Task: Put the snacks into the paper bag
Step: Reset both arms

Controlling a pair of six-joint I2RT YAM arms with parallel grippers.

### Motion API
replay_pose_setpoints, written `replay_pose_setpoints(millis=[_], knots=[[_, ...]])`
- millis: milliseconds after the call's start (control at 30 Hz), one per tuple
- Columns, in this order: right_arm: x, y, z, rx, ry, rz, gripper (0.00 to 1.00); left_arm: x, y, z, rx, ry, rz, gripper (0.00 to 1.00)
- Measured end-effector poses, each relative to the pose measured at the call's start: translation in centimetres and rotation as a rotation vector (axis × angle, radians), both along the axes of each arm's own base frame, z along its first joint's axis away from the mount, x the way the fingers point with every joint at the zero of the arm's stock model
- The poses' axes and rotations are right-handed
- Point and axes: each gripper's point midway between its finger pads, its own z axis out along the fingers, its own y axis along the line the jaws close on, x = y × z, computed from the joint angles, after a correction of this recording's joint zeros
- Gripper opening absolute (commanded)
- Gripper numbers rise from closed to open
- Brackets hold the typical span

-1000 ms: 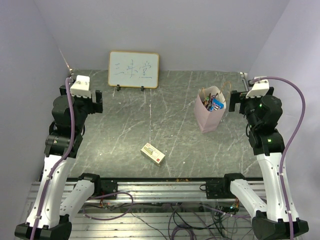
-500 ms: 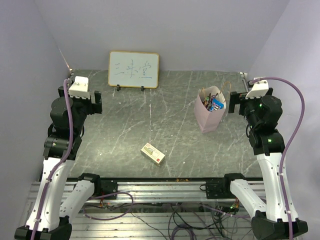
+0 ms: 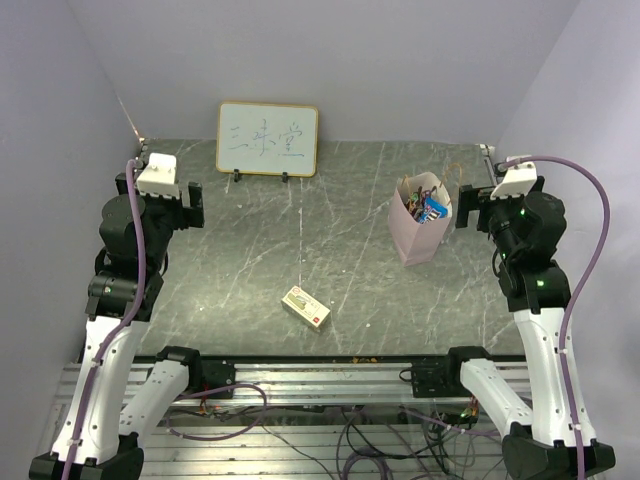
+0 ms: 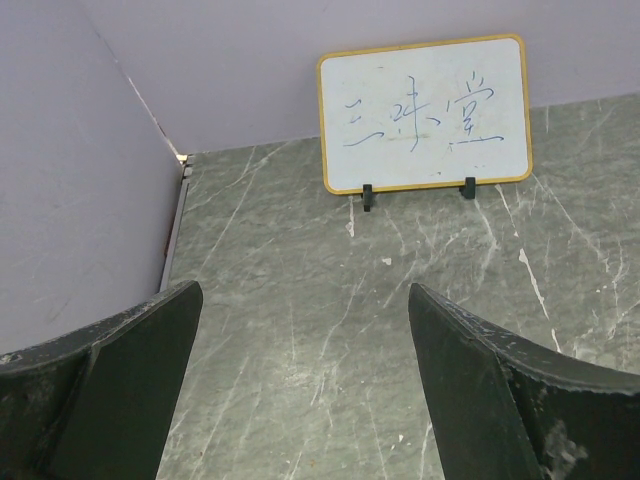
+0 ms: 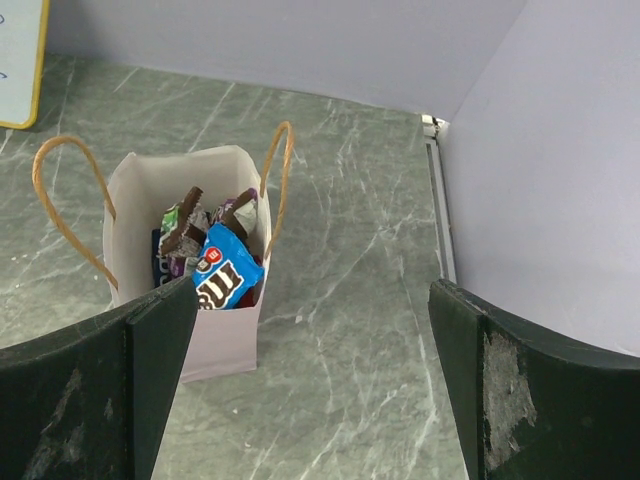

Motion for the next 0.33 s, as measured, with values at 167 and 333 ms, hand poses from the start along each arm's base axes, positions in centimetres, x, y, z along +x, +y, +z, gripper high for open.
replay_pose_setpoints(millis=[167,333], knots=[[-0.02,0.2,0.04,0.002,-0.001,0.011,1.0,0.0,-0.03,-0.02,0.0,0.0,-0.002,0.95],[-0.05,0.21,-0.37,0.002,0.006,0.012,1.0,-0.02,-0.04,0.02,0.0,-0.001,-0.003,0.95]])
